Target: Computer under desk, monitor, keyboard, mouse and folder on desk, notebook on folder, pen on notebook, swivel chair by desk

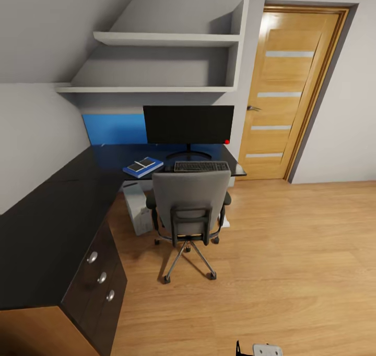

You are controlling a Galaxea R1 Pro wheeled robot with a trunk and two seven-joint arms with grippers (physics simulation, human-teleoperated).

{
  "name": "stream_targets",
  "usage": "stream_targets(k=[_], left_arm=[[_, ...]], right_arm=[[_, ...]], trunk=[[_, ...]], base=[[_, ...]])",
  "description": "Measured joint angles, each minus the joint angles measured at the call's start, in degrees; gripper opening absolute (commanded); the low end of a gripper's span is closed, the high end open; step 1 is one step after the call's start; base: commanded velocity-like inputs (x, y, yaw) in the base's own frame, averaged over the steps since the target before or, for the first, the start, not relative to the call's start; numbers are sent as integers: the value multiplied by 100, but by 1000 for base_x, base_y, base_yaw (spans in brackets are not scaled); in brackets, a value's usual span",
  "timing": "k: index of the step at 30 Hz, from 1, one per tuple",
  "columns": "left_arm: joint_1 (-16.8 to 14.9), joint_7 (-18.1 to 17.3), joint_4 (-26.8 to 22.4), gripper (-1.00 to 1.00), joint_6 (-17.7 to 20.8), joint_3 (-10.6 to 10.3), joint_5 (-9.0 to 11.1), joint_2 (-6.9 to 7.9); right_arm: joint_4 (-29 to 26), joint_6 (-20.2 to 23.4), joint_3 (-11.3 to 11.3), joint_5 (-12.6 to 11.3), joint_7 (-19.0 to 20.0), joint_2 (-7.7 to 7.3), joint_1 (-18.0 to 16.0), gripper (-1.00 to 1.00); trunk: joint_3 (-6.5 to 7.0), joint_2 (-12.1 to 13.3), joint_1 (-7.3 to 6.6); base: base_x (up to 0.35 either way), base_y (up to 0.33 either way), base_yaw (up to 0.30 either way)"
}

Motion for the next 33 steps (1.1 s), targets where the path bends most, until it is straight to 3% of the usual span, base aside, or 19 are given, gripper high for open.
stream_targets(k=[11,33], left_arm=[[75,8,5,100,23,-2,8,1],[76,18,-9,100,87,-14,-3,-34]], right_arm=[[0,0,1,0,0,0,1,100],[0,1,-1,0,0,0,1,100]], trunk=[[198,441,-242],[198,443,-242]], base=[[0,0,0],[0,0,0]])
